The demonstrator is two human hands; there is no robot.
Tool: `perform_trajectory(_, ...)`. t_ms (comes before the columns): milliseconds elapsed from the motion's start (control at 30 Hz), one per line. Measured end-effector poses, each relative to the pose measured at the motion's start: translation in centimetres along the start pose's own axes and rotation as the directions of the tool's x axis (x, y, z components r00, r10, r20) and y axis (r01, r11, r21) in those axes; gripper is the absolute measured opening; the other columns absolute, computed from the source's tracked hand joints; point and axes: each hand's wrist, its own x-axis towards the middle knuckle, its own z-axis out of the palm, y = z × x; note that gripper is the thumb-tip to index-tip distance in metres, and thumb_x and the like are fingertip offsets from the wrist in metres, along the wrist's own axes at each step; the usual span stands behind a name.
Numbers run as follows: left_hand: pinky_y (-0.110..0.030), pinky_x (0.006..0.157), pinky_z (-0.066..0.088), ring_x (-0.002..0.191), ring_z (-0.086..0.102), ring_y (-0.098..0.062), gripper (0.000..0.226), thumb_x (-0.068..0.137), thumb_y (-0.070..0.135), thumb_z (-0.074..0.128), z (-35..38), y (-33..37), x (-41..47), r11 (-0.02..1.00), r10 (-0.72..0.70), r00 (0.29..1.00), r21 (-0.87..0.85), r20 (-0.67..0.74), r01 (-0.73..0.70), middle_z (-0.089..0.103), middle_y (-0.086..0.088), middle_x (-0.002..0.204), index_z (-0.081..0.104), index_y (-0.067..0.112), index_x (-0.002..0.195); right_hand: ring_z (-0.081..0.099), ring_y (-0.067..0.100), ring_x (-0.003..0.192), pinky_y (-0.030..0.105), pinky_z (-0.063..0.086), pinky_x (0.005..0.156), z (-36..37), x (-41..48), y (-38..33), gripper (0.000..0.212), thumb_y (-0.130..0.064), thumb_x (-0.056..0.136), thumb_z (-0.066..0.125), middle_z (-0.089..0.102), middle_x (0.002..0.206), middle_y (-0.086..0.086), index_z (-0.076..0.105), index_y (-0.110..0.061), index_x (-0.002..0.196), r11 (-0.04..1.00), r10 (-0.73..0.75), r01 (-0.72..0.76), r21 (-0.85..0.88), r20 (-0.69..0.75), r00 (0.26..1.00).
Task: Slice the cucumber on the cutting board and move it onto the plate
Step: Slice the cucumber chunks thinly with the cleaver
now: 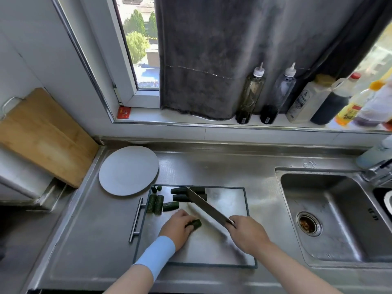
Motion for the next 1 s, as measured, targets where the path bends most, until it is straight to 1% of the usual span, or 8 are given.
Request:
perform_trajectory(100, -0.017, 0.088, 0.04, 0.1, 0.051, -0.009, 0.028, 0.093, 0.032, 0.058, 0.9, 0.8, -0.3, 0.998, -0.064, 0.994, -0.002, -0.087, 0.064, 0.05, 0.011, 0.113, 0.064, 0.029, 0.12, 0.051, 0.017, 0.063, 0.029, 0.036, 0.053, -0.3, 0.2, 1.4, 0.033, -0.039, 0.1, 0.039, 0.057, 0.068, -0.006, 0.046, -0.026, 0.07, 0.995, -0.062, 0.064, -0.072, 0.033, 0.998)
perform_trajectory(300, -0.02, 0.078, 0.042, 0.09, 0.051, -0.009, 0.025, 0.09, 0.025, 0.06, 2.9, 2.9, -2.1, 0.976, -0.219, 0.965, -0.04, -0.143, 0.215, 0.05, 0.012, 0.103, 0.063, 0.033, 0.114, 0.055, 0.019, 0.072, 0.03, 0.037, 0.057, -0.4, 0.7, 3.0, 0.031, -0.037, 0.101, 0.039, 0.058, 0.075, -0.009, 0.045, -0.031, 0.071, 0.978, -0.178, 0.186, -0.096, 0.092, 0.98)
perform_trajectory(433, -0.022, 0.076, 0.045, 0.09, 0.052, -0.01, 0.024, 0.091, 0.027, 0.058, 4.3, 4.3, -3.5, 0.968, -0.25, 0.945, -0.061, -0.212, 0.242, 0.05, 0.01, 0.105, 0.061, 0.029, 0.114, 0.056, 0.017, 0.077, 0.028, 0.04, 0.06, 0.2, 0.7, 3.6, 0.022, -0.04, 0.102, 0.035, 0.059, 0.079, -0.011, 0.054, -0.038, 0.09, 0.958, -0.276, 0.283, -0.05, 0.12, 0.954)
perform_trajectory(533, -0.025, 0.082, 0.046, 0.1, 0.05, -0.011, 0.024, 0.091, 0.021, 0.058, 4.9, 4.7, -4.0, 0.98, -0.194, 0.939, -0.022, -0.284, 0.196, 0.05, 0.007, 0.111, 0.061, 0.022, 0.114, 0.056, 0.016, 0.081, 0.03, 0.042, 0.066, 0.6, 0.8, 3.6, 0.028, -0.041, 0.103, 0.035, 0.068, 0.094, -0.009, 0.063, -0.038, 0.109, 0.94, -0.324, 0.334, -0.063, 0.128, 0.937)
perform_trajectory(633, -0.028, 0.083, 0.048, 0.101, 0.053, -0.019, 0.021, 0.088, 0.014, 0.06, 5.2, 4.5, -4.0, 0.992, -0.091, 0.947, 0.051, -0.307, 0.111, 0.056, -0.001, 0.11, 0.067, 0.016, 0.107, 0.061, 0.019, 0.093, 0.03, 0.041, 0.068, 1.0, 0.9, 3.1, 0.029, -0.042, 0.104, 0.036, 0.07, 0.107, -0.007, 0.062, -0.039, 0.117, 0.928, -0.348, 0.363, -0.084, 0.152, 0.925)
perform_trajectory(767, -0.033, 0.079, 0.051, 0.095, 0.057, -0.027, 0.021, 0.087, 0.008, 0.059, 5.3, 3.8, -4.3, 0.991, -0.04, 0.962, 0.112, -0.272, 0.073, 0.06, -0.008, 0.107, 0.071, 0.011, 0.104, 0.062, 0.02, 0.092, 0.031, 0.044, 0.068, 1.8, 0.4, 2.5, 0.028, -0.041, 0.105, 0.036, 0.069, 0.101, -0.006, 0.063, -0.037, 0.111, 0.926, -0.354, 0.37, -0.071, 0.17, 0.92)
perform_trajectory(900, -0.037, 0.065, 0.056, 0.08, 0.06, -0.029, 0.017, 0.079, 0.009, 0.061, 5.9, 1.9, -4.9, 0.992, -0.01, 0.969, 0.123, -0.245, 0.041, 0.061, -0.008, 0.093, 0.073, 0.011, 0.092, 0.062, 0.022, 0.088, 0.033, 0.047, 0.07, 2.7, 0.0, 1.8, 0.028, -0.037, 0.104, 0.037, 0.07, 0.096, -0.003, 0.064, -0.036, 0.11, 0.931, -0.349, 0.362, -0.049, 0.18, 0.92)
perform_trajectory(1000, -0.035, 0.059, 0.056, 0.075, 0.061, -0.027, 0.012, 0.076, 0.012, 0.066, 5.7, 1.4, -4.6, 0.99, 0.042, 0.965, 0.142, -0.259, -0.004, 0.062, -0.007, 0.086, 0.074, 0.011, 0.085, 0.062, 0.023, 0.086, 0.032, 0.046, 0.068, 3.1, 0.2, 1.2, 0.029, -0.032, 0.103, 0.039, 0.071, 0.096, -0.001, 0.066, -0.035, 0.112, 0.928, -0.354, 0.367, -0.056, 0.162, 0.921)
